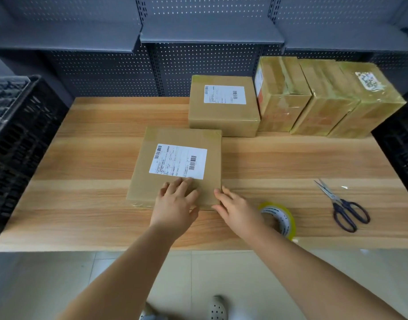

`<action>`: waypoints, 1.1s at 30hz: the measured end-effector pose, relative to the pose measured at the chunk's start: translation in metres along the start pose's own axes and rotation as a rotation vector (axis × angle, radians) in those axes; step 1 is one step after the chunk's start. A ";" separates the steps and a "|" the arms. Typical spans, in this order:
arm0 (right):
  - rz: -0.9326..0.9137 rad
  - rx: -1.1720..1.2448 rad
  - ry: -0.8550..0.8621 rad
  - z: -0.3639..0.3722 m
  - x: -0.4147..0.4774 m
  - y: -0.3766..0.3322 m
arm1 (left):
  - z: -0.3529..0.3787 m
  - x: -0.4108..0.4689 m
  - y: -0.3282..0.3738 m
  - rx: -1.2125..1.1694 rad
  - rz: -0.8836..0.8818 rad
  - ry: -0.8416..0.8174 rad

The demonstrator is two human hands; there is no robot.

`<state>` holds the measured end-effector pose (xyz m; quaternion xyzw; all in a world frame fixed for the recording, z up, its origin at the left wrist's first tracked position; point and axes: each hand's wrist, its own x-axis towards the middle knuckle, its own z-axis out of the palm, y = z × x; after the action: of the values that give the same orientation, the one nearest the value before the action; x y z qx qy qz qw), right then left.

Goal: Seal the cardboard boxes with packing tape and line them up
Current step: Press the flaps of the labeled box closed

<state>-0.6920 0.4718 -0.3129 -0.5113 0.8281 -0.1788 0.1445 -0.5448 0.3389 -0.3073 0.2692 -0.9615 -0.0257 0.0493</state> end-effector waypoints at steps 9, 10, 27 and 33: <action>0.024 0.013 -0.127 -0.008 0.000 0.003 | 0.001 0.003 0.011 0.041 -0.043 0.042; 0.032 0.034 -0.114 -0.007 -0.001 0.002 | 0.001 0.003 0.011 0.041 -0.045 0.042; 0.134 0.439 -0.137 -0.017 0.004 0.019 | 0.008 0.015 0.026 0.102 0.019 0.061; 0.074 0.319 -0.042 -0.011 0.004 0.014 | 0.009 0.013 0.025 0.035 -0.004 0.088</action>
<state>-0.7094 0.4758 -0.3099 -0.4546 0.8043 -0.2919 0.2476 -0.5702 0.3538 -0.3134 0.2727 -0.9582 0.0030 0.0865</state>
